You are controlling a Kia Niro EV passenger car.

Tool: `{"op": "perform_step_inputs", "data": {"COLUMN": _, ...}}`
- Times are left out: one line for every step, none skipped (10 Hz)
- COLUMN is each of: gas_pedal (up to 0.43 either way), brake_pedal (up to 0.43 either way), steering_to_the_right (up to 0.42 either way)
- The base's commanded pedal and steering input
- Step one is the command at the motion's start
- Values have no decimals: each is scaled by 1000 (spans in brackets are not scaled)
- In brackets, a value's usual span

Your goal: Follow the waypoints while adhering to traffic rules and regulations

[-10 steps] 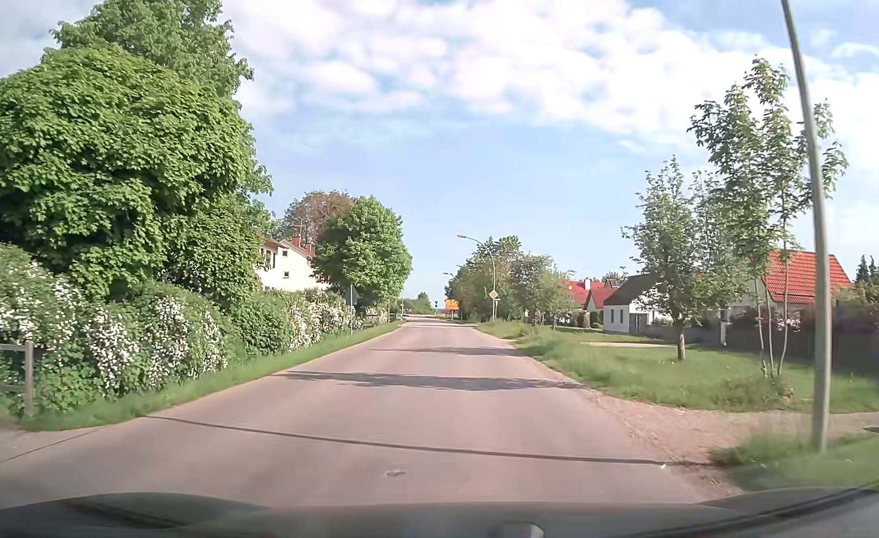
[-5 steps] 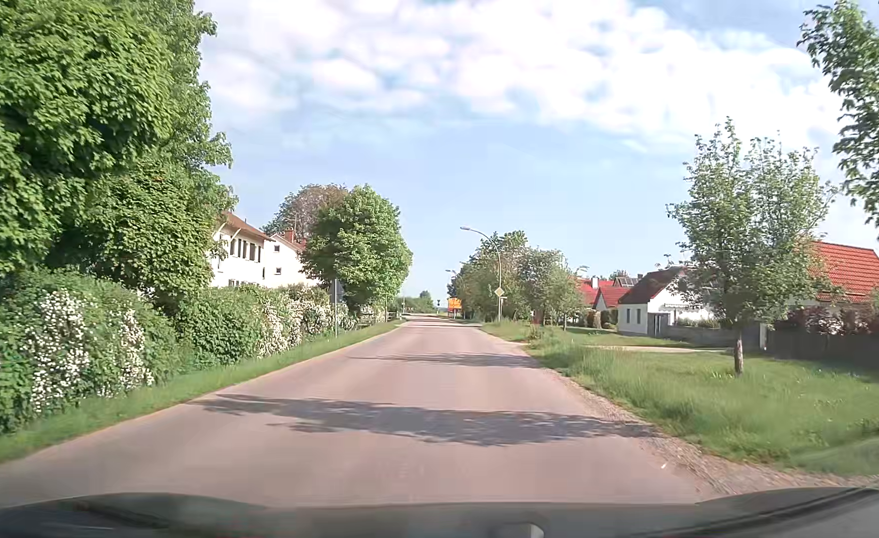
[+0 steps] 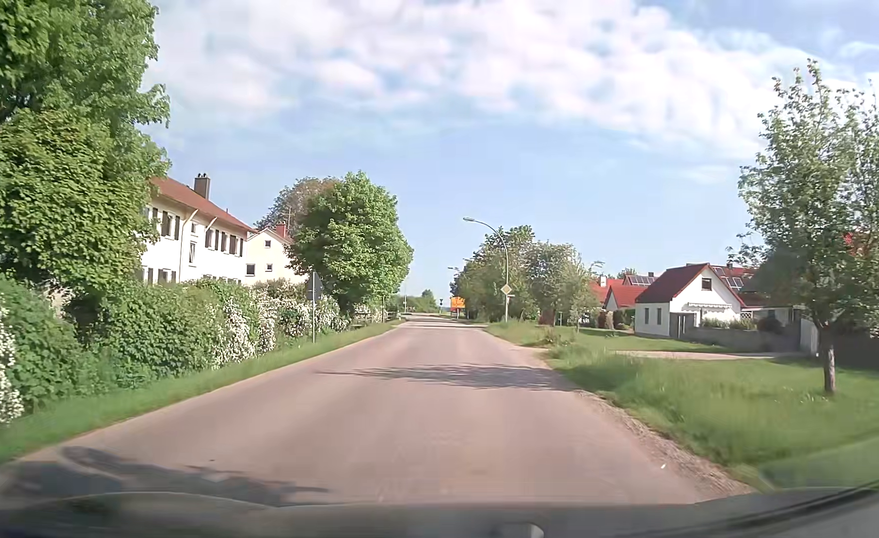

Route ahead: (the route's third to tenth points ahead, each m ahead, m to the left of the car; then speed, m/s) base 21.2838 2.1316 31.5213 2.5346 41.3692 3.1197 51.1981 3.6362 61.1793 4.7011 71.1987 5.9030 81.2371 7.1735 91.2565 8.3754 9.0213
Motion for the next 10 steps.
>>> {"op": "perform_step_inputs", "data": {"gas_pedal": 110, "brake_pedal": 0, "steering_to_the_right": -5}}
{"op": "perform_step_inputs", "data": {"gas_pedal": 110, "brake_pedal": 0, "steering_to_the_right": -5}}
{"op": "perform_step_inputs", "data": {"gas_pedal": 110, "brake_pedal": 0, "steering_to_the_right": -5}}
{"op": "perform_step_inputs", "data": {"gas_pedal": 110, "brake_pedal": 0, "steering_to_the_right": -5}}
{"op": "perform_step_inputs", "data": {"gas_pedal": 110, "brake_pedal": 0, "steering_to_the_right": -5}}
{"op": "perform_step_inputs", "data": {"gas_pedal": 110, "brake_pedal": 0, "steering_to_the_right": -5}}
{"op": "perform_step_inputs", "data": {"gas_pedal": 110, "brake_pedal": 0, "steering_to_the_right": -5}}
{"op": "perform_step_inputs", "data": {"gas_pedal": 110, "brake_pedal": 0, "steering_to_the_right": -5}}
{"op": "perform_step_inputs", "data": {"gas_pedal": 110, "brake_pedal": 0, "steering_to_the_right": -5}}
{"op": "perform_step_inputs", "data": {"gas_pedal": 110, "brake_pedal": 0, "steering_to_the_right": -5}}
